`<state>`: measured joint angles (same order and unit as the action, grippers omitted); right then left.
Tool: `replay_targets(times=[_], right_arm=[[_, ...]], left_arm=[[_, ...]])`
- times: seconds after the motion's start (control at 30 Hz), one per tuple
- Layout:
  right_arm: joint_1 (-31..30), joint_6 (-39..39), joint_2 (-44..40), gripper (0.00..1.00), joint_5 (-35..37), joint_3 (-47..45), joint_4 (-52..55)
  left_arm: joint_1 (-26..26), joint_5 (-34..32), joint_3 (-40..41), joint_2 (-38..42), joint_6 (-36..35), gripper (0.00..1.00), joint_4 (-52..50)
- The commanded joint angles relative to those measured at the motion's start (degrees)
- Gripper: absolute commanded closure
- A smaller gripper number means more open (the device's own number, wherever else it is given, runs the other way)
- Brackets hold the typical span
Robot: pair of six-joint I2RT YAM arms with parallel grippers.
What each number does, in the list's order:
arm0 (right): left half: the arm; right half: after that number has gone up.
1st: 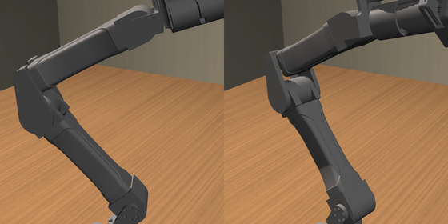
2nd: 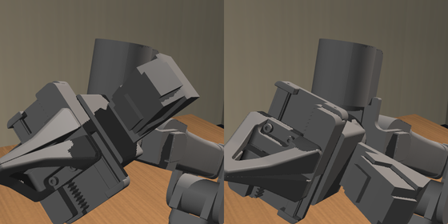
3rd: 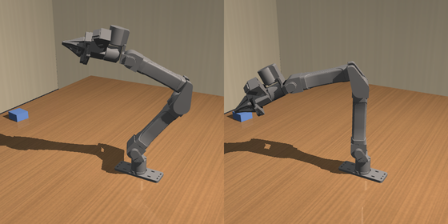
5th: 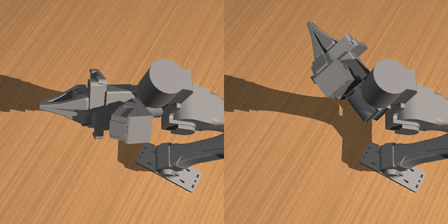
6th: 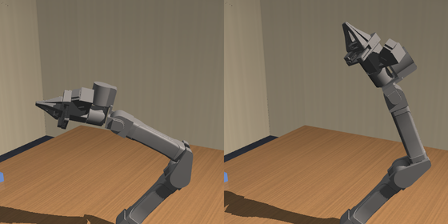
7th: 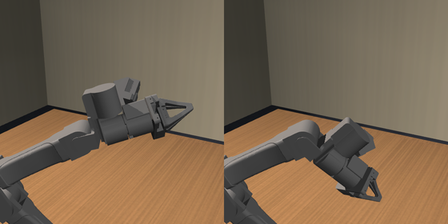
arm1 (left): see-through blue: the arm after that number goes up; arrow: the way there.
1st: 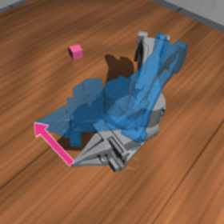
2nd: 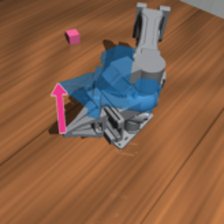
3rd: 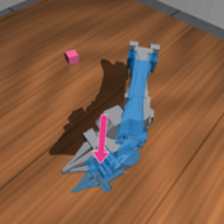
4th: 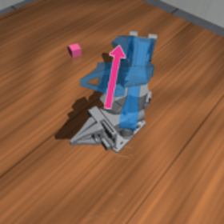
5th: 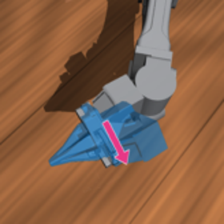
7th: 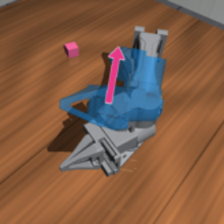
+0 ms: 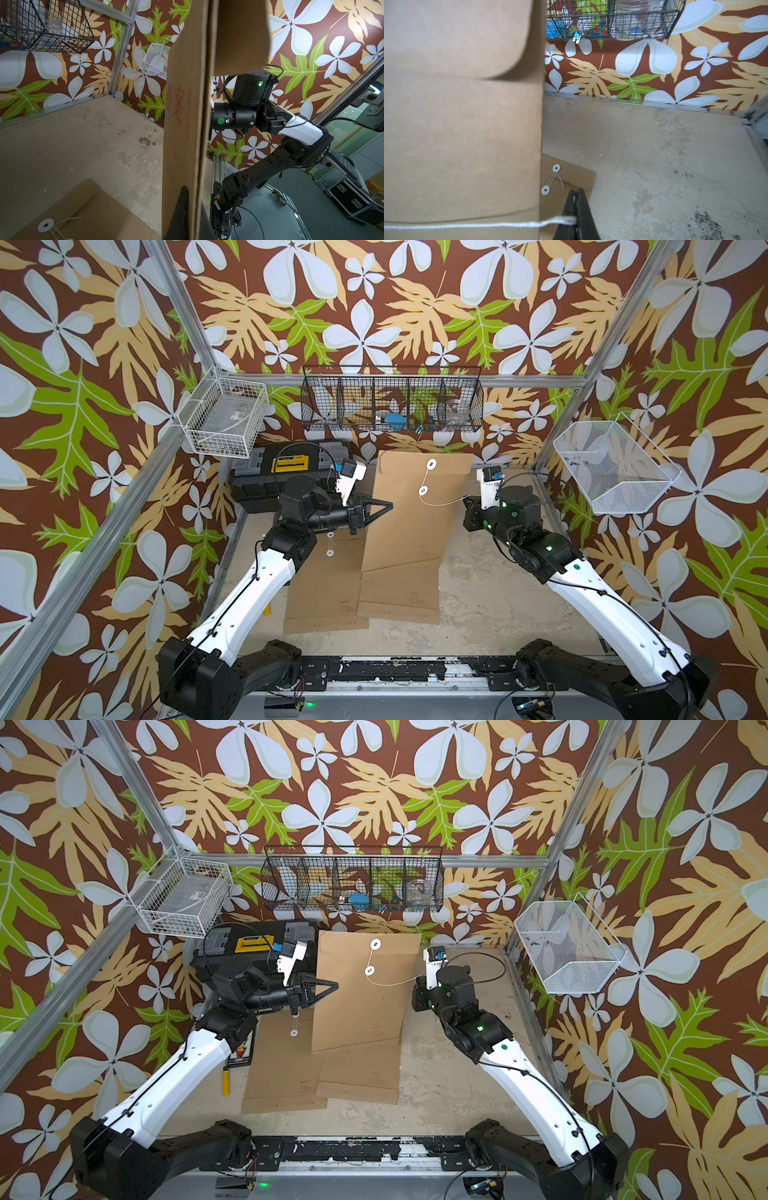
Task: Close the mouth of the file bag
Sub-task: Close the file bag.
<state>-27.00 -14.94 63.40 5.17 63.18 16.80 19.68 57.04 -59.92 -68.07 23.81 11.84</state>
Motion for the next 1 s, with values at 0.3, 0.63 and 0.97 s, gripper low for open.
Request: replay_targets(times=[0.3,0.63,0.97], right_arm=[[0.0,2.0,-2.3,1.0,8.1,1.7,1.0],[-0.1,4.0,-2.8,1.0,9.7,3.6,0.8],[-0.3,5.6,-2.1,1.0,11.6,6.2,0.4]], left_arm=[[-0.2,-0.1,0.0,-0.1,-0.2,1.0,1.4],[-0.3,-0.4,-0.2,-1.0,0.4,1.0,1.0],[-0.2,1.0,0.1,-0.7,2.6,1.0,3.0]])
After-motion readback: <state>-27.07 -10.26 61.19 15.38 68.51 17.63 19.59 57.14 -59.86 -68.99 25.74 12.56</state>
